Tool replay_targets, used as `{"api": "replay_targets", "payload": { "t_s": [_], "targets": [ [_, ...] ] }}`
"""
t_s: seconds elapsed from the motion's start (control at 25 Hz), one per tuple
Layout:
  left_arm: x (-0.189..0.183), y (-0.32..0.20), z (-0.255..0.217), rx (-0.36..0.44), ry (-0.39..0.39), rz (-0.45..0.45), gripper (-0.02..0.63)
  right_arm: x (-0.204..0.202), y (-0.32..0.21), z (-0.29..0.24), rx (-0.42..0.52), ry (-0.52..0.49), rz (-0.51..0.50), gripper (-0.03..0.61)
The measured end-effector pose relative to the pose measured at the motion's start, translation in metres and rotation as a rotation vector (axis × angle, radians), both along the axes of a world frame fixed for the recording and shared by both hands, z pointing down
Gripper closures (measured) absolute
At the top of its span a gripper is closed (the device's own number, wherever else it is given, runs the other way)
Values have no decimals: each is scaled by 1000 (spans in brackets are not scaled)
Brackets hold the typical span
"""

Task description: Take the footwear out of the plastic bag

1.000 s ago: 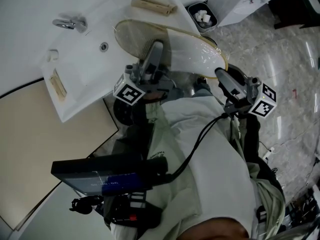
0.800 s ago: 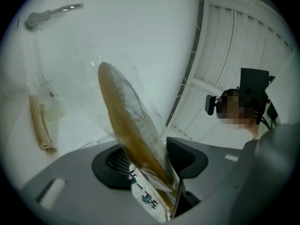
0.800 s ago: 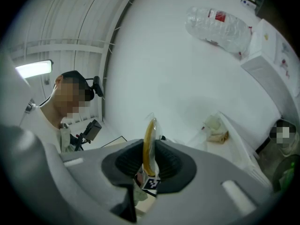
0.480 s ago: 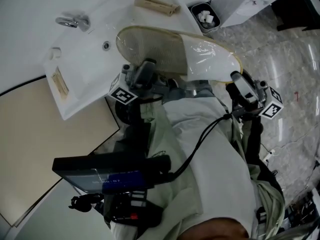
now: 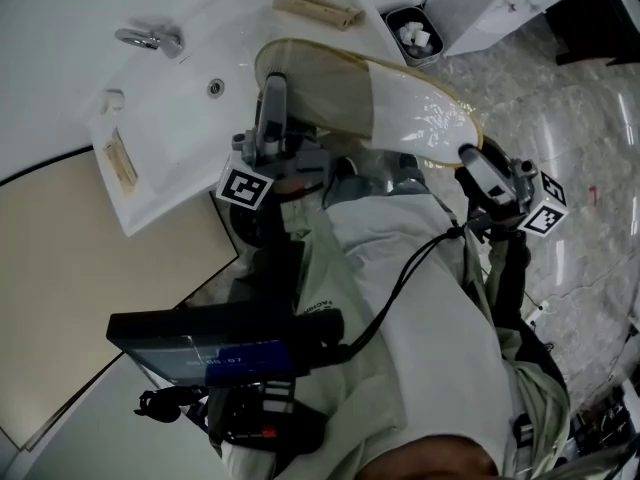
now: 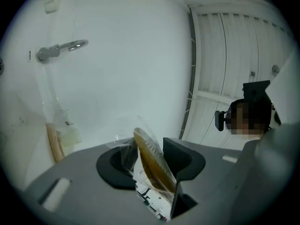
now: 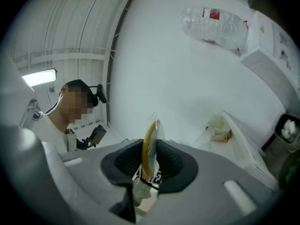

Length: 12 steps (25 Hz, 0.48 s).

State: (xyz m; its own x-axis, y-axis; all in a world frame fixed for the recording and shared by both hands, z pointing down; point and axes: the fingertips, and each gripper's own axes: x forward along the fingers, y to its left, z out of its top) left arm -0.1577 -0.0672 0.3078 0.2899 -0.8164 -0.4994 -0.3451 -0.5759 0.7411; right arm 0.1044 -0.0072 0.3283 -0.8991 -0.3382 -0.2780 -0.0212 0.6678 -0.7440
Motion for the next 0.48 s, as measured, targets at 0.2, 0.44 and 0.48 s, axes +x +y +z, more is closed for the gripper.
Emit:
{"api": "replay_targets", "payload": {
  "t_s": [0.2, 0.44, 0.48],
  "targets": [
    [-8, 8, -15, 49, 12, -49, 466, -15, 4, 11, 17, 114, 2, 500],
    [-18, 18, -29, 107, -180, -116, 453, -13, 5, 5, -35, 84, -10, 509],
    [-18, 21, -35, 132, -178, -117, 454, -12, 3, 5, -23, 99, 2, 509]
  ]
}}
